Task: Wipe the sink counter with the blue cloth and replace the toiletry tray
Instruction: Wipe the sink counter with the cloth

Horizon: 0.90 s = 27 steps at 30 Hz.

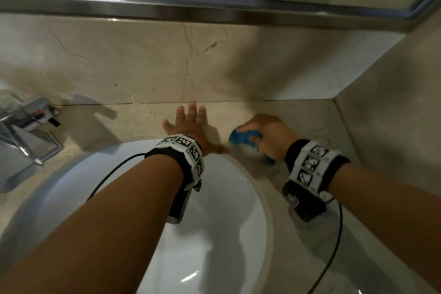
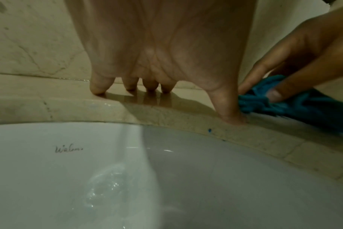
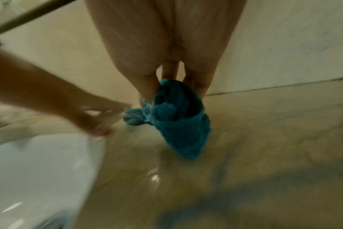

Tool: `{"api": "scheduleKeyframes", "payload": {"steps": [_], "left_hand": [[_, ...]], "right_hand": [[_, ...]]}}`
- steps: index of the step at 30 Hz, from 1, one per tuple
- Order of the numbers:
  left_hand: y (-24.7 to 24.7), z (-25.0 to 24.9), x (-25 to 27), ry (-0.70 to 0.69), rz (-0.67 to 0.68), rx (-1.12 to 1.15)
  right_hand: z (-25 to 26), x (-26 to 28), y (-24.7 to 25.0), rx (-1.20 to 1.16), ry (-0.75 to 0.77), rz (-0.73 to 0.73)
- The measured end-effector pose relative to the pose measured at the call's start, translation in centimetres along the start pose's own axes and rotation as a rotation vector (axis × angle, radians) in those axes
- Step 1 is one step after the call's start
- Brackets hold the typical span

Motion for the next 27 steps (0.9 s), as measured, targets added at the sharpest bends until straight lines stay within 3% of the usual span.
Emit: {"api": "scheduleKeyframes", "payload": {"steps": [4,6,9,13,15,17,21,24,27], "left_hand": [[-0.1,0.1,-0.1,-0.013,-0.023,0.014],[0.0,0.1,-0.3,-0.011,-0.028,0.01],[0.1,0.0,-0.3,-0.007,-0.031,0.001],[0.1,0.0,-0.2,0.005,0.0,-0.008],[0.1,-0.1,-0.4,-0.003,0.0,-0.012],[0.1,0.0,-0.3,-0.009,-0.01,-0.005],[-0.1,0.1,-0.5,-0.011,-0.027,0.0],[0.0,0.1,-0.5,-0.011,-0.028,0.003],[0.0,0.0,-0.4,-0.003,-0.018,0.0]], "right_hand": [[-7.4,-2.0,4.8,0.062,-0.311,-0.221],[-8.9,-1.9,4.9,0.094,-0.383,-0.221],[-6.2,-0.9,1.8,0.098,-0.285,-0.106],[1.0,2.9,-2.1,0.061,0.063,-0.055],[1.0,2.7,-1.8,0.032,0.13,0.034],[-1.5,0.6,-0.1,0.036,0.049,0.019],[-8.8,-1.7,3.8,0.085,-0.377,-0.21],[-6.9,-1.6,2.1,0.109,-0.304,-0.144],[-0.9,1.1,-1.4,0.094,-0.027,-0.041]]}}
Point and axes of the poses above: each hand's wrist, its own x-axis away from the middle knuckle, its own y-axis out of the back of the hand, z = x × y, the point moved 8 cm from there along -x, towards the middle knuckle, and after that the axes turned 9 degrees about y, right-handed, at the moved point
